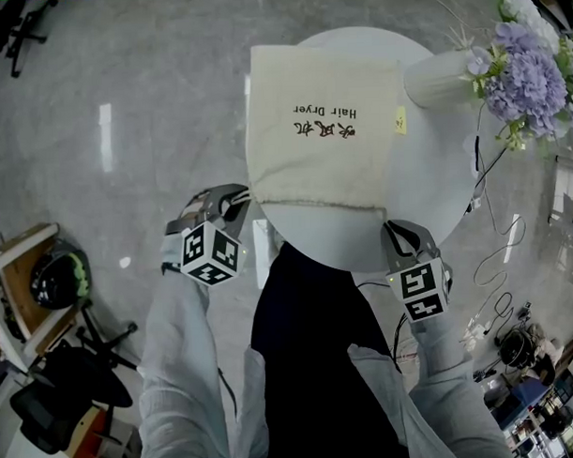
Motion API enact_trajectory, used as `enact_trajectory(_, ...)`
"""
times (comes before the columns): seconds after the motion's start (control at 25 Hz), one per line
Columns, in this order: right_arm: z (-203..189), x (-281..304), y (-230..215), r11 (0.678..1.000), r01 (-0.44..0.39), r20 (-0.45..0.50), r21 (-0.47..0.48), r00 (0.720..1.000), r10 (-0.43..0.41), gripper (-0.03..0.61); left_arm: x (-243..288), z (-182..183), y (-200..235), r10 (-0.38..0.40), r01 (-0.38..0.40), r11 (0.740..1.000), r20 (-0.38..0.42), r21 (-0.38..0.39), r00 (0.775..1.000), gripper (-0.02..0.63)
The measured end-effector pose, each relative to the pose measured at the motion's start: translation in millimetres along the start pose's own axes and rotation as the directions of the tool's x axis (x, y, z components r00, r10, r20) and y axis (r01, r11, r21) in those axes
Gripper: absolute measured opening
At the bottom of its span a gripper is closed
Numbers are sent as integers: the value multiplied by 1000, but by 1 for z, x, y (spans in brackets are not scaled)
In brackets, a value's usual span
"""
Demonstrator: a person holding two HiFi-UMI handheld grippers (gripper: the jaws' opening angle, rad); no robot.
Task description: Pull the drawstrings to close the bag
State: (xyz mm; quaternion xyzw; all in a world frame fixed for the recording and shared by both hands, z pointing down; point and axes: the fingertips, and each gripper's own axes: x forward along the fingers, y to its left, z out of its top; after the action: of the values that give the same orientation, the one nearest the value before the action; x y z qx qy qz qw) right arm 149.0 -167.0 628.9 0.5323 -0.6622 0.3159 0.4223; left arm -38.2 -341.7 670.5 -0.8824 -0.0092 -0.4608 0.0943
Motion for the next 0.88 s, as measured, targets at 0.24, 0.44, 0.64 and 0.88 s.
enact_trajectory(0.24,1,0,2,1000,1,2,-10,1000,0,21,-3,3,-10,-38,38,999,16,-27,999,129)
enact_trajectory(0.44,0,2,1,1000,4,-8,-27,1000,-4,21,-3,3,-8,-17,17,1000,16,-25,1000,104)
enact_trajectory(0.64,1,2,3,999,7,-3,-37,1000,-7,21,-10,-3,-3,10,-10,1000,2,-24,1000,51)
enact_trajectory(0.88,3,0,-2,997,72,27,-4,997,-72,18,-22,-5,3,45,-46,999,-30,-28,999,38)
